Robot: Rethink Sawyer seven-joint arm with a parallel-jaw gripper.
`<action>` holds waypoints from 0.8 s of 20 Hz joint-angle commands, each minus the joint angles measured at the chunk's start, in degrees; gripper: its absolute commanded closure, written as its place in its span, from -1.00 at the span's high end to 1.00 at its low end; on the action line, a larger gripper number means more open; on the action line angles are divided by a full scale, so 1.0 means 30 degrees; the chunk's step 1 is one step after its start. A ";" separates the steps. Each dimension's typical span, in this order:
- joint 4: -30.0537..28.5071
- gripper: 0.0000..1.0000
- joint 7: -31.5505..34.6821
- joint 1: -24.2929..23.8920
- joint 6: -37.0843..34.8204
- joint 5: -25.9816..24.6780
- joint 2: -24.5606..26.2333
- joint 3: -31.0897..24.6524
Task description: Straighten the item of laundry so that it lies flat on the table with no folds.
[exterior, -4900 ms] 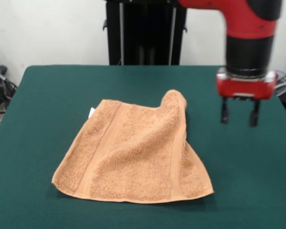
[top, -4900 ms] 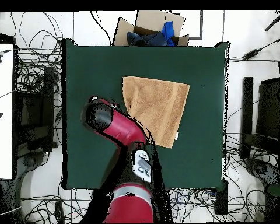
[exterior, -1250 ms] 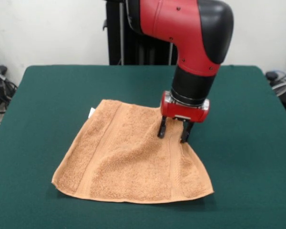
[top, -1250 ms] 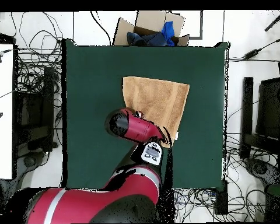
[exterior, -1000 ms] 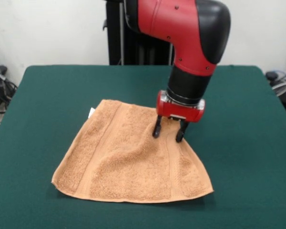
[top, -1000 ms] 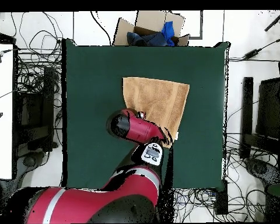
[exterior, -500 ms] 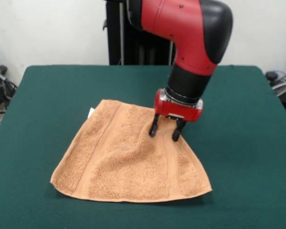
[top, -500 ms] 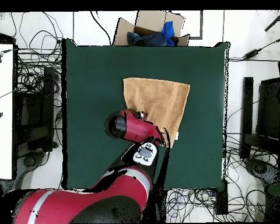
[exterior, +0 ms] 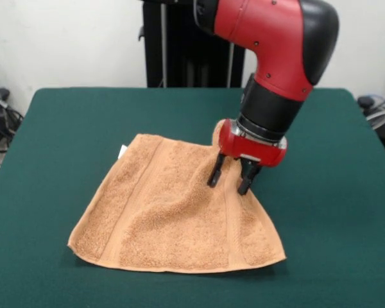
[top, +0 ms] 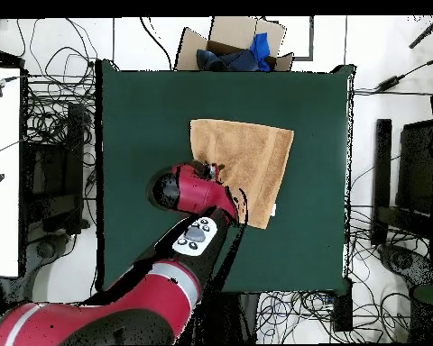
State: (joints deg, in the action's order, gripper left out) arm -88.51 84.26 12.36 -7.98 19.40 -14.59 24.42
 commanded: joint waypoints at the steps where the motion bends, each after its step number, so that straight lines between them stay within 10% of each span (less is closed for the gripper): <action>1: 0.1123 1.00 0.5174 0.0371 -0.1702 0.1309 0.0879 0.0536; 3: 0.1085 1.00 0.5159 0.0350 -0.1762 0.1466 0.0788 0.0396; 4: 0.1107 -1.00 0.5122 0.0391 -0.2179 0.1599 0.0795 0.0446; 16: 0.1200 -1.00 0.4792 0.0030 -0.1987 0.1915 0.0726 0.0000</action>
State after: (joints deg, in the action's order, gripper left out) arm -86.57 84.26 13.32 -8.23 22.40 -13.75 26.20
